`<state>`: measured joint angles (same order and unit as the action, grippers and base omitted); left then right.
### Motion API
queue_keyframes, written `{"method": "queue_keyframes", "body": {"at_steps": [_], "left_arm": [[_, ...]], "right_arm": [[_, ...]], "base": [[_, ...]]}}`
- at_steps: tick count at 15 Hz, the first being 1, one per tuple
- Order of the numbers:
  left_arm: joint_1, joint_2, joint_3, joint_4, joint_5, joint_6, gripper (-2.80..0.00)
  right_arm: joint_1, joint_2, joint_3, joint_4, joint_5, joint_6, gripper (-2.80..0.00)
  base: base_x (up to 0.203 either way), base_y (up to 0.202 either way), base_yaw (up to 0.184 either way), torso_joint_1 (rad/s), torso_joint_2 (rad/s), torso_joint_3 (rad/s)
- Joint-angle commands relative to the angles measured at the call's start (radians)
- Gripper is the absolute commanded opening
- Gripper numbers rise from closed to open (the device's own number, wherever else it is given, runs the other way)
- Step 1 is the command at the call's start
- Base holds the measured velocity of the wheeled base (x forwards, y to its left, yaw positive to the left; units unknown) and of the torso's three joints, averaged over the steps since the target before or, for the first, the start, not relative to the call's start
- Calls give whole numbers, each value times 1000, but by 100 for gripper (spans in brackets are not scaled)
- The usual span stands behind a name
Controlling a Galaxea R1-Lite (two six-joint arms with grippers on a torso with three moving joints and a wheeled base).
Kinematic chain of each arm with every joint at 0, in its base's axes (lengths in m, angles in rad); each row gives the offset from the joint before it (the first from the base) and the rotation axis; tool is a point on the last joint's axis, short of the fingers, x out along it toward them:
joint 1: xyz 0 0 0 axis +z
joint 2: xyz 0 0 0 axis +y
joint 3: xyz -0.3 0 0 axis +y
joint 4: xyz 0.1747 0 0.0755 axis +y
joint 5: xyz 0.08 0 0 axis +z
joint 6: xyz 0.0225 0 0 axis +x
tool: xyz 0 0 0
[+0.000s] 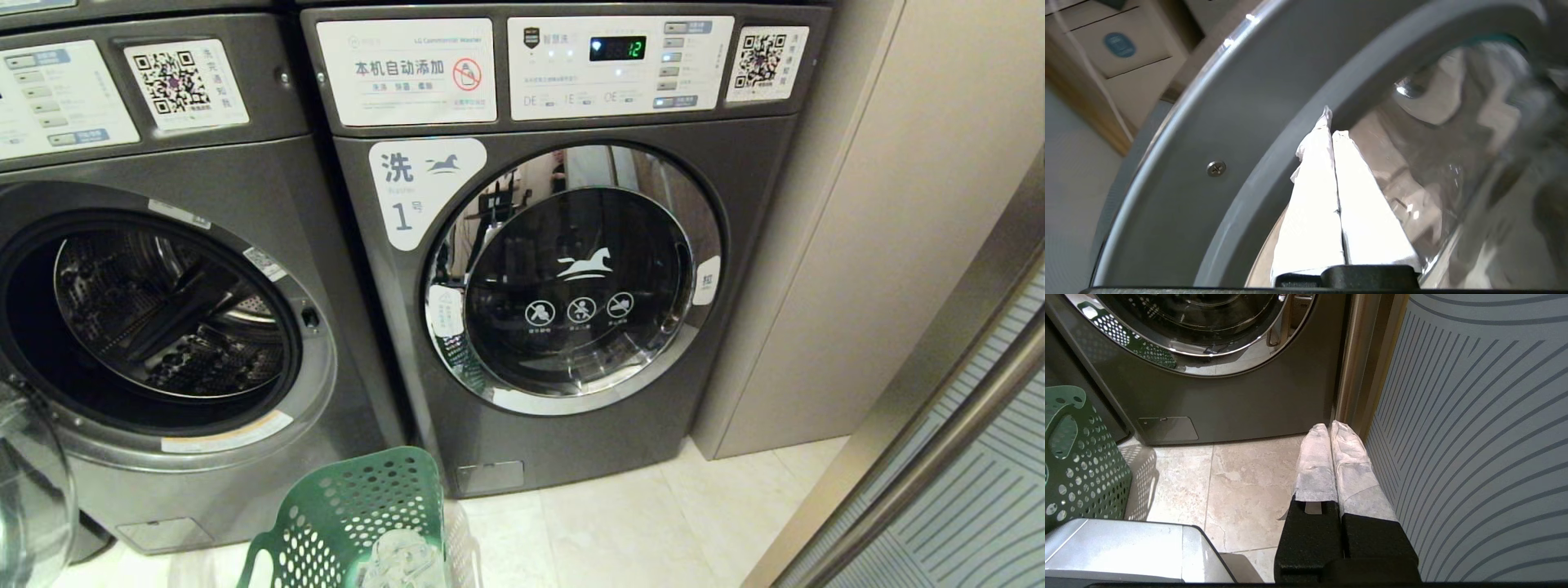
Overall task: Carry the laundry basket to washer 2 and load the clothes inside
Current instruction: Open the lid of the washing machine
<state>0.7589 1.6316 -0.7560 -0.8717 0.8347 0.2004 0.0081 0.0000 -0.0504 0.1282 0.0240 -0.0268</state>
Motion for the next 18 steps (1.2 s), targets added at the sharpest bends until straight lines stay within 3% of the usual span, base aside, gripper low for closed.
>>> {"method": "queue_keyframes", "body": {"at_steps": [1,3,10,15,18], "left_arm": [[92,64,-68,-4,-1,2,-280],[138,74,-79,4,-20,2,-280],[175,80,-90,1,-37,-1,-280],[257,165,-231,9,-39,-1,-280],[313,231,-307,11,-80,-2,-280]], "right_arm": [[1,0,0,1,1,-1,-280],[0,0,0,1,1,-1,-280],[1,0,0,0,1,-1,-280],[1,0,0,1,1,-1,-280],[0,0,0,1,1,-1,-280]], "base": [[0,0,0,0,0,0],[0,0,0,0,0,0],[0,0,0,0,0,0],[0,0,0,0,0,0],[0,0,0,0,0,0]]}}
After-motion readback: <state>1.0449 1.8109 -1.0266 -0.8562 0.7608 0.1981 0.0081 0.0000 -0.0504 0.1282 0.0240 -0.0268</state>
